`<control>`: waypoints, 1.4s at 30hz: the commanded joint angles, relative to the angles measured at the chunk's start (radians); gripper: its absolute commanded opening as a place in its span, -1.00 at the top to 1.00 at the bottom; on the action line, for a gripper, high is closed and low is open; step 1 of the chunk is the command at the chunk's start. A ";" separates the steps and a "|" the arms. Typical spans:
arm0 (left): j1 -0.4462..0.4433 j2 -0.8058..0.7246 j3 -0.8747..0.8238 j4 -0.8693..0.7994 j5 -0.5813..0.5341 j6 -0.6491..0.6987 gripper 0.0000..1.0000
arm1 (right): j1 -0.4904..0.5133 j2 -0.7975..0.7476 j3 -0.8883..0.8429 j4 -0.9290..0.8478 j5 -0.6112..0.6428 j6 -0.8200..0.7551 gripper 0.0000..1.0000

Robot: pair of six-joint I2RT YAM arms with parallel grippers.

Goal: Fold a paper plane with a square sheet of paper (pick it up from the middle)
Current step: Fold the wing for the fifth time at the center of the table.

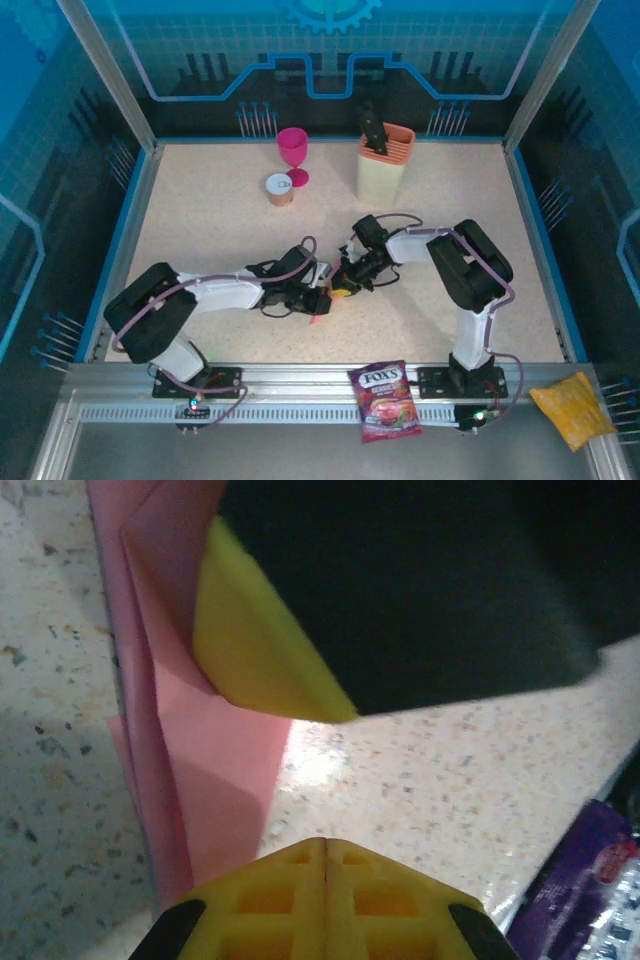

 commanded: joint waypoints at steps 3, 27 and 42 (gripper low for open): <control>0.014 0.084 0.008 0.019 0.035 0.054 1.00 | -0.001 0.098 -0.080 -0.113 0.271 0.024 1.00; 0.048 0.129 -0.112 -0.013 0.024 0.024 1.00 | -0.231 0.035 -0.002 -0.116 0.200 -0.041 1.00; 0.048 0.152 -0.143 0.024 0.028 0.004 1.00 | -0.401 0.030 -0.015 -0.095 0.196 -0.055 1.00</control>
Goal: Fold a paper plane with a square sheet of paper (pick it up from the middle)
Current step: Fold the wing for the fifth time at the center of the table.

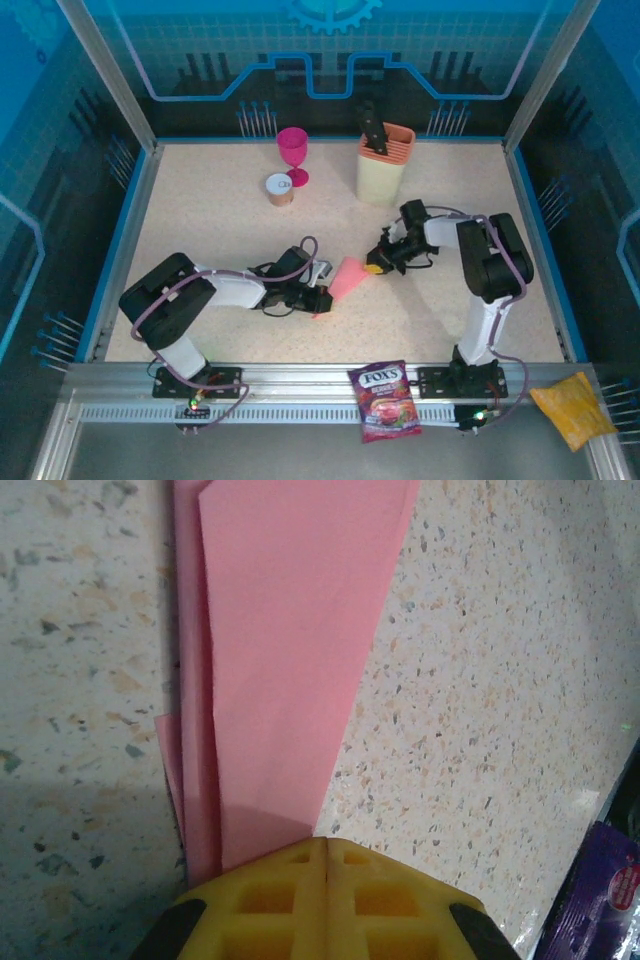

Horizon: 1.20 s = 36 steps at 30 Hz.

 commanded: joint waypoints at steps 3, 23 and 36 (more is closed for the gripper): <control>0.002 0.073 -0.079 -0.192 -0.039 -0.012 1.00 | -0.061 0.041 -0.023 -0.027 0.233 0.045 1.00; 0.002 0.085 -0.058 -0.192 -0.009 0.000 1.00 | 0.291 -0.229 -0.096 0.075 0.276 0.166 1.00; 0.003 0.095 -0.057 -0.195 -0.001 0.013 1.00 | 0.411 -0.089 -0.107 0.135 0.305 0.207 1.00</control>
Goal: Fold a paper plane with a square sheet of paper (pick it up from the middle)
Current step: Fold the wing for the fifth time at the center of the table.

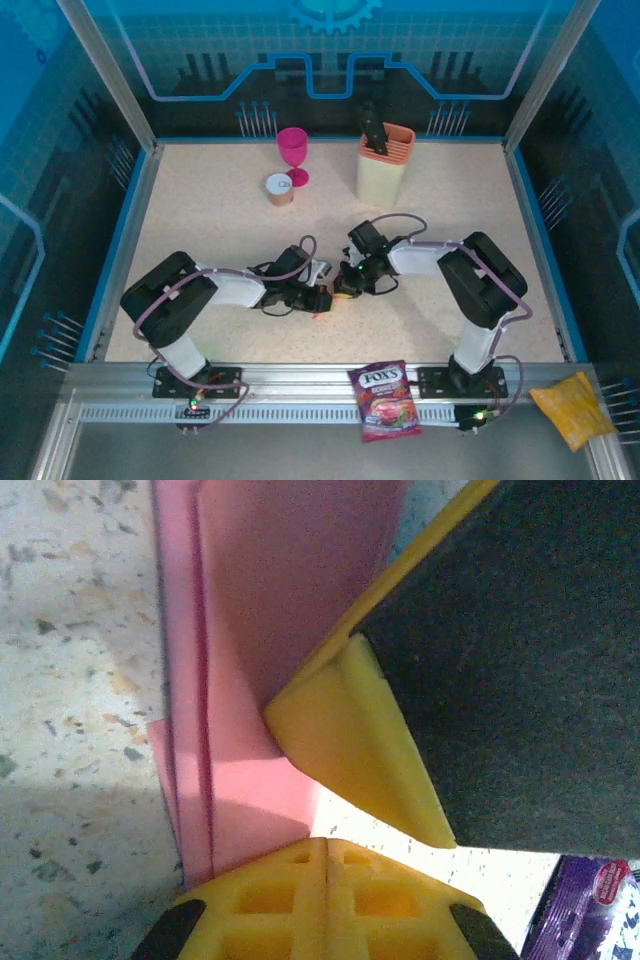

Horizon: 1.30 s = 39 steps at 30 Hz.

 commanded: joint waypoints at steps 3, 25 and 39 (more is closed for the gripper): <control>-0.010 0.083 -0.062 -0.209 -0.038 0.016 1.00 | -0.055 0.043 -0.021 0.003 0.045 0.038 1.00; -0.011 0.084 -0.078 -0.184 -0.041 0.002 1.00 | -0.459 0.015 0.021 -0.117 0.065 0.014 1.00; 0.004 -0.125 0.148 -0.341 0.044 0.005 0.69 | -0.403 -0.212 -0.016 -0.215 0.004 -0.049 1.00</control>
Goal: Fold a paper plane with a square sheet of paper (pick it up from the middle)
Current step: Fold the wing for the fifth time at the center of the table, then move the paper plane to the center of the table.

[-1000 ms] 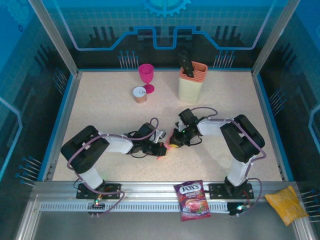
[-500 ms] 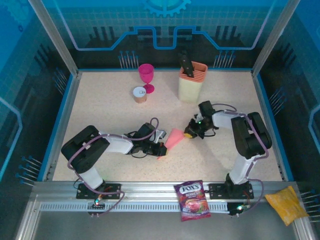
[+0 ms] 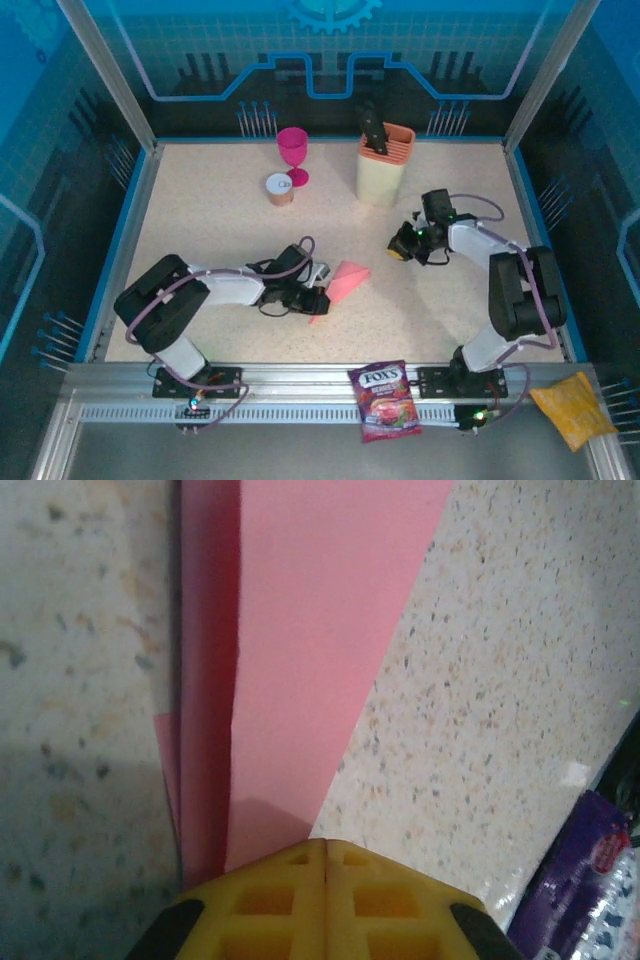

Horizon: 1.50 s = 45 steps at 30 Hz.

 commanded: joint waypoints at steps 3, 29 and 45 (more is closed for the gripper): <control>0.027 -0.106 0.183 -0.173 0.050 -0.015 0.44 | 0.132 -0.036 -0.063 -0.045 -0.025 -0.021 1.00; 0.219 0.183 0.416 -0.334 0.189 0.006 0.35 | 0.245 0.090 -0.200 0.178 -0.034 0.039 1.00; 0.159 0.263 0.403 -0.320 0.137 0.017 0.39 | 0.251 0.142 -0.187 0.186 -0.056 0.042 1.00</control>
